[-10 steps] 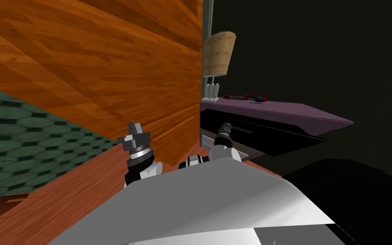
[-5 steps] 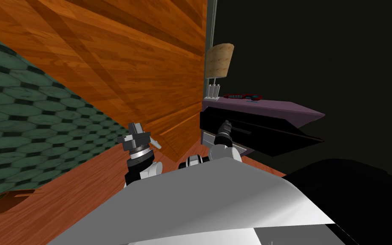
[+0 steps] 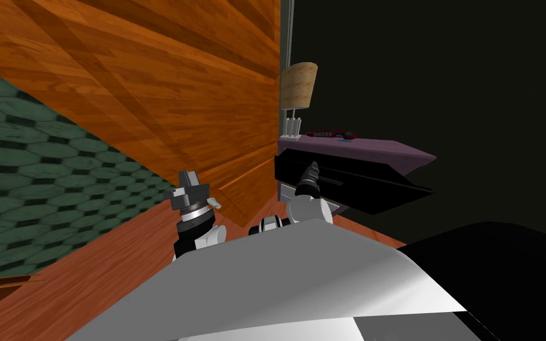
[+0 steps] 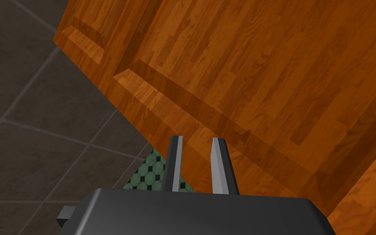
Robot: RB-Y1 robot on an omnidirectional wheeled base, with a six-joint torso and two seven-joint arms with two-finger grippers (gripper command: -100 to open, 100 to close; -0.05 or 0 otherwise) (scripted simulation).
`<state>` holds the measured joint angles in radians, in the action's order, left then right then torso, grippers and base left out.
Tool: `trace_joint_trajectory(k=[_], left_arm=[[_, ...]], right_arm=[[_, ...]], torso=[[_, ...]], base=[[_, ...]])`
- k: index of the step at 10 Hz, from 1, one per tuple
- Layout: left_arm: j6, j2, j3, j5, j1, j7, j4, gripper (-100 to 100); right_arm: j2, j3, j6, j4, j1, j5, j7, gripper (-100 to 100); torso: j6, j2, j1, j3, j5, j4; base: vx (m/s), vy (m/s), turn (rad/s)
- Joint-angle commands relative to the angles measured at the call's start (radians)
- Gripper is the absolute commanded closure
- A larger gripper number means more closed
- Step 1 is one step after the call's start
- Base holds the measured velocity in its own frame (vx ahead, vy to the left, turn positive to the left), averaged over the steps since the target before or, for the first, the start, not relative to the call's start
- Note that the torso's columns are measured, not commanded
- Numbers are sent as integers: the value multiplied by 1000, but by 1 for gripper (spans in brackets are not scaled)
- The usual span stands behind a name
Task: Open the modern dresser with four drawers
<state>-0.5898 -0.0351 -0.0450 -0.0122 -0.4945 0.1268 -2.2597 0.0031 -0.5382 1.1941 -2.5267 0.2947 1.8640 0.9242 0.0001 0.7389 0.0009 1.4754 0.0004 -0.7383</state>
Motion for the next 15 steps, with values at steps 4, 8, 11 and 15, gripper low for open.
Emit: trace_joint_trajectory(k=[4,8,11,15], left_arm=[[0,0,0,0,0,0,0,0],[0,0,0,0,0,0,0,0],[0,0,0,0,0,0,0,0],[0,0,0,0,0,0,0,0]], right_arm=[[-10,-5,111,5,-149,49,-88,-100],[-15,-8,172,8,-234,76,-136,-100],[-14,-10,182,24,-211,81,-131,0],[-13,-11,188,31,-205,84,-131,0]], torso=[[0,1,0,0,1,-2],[0,8,5,-3,5,-8],[1,6,3,-3,4,-6],[0,1,0,0,1,-2]], base=[[-20,-7,-46],[-14,-11,-38],[1,-2,2],[0,0,0]])
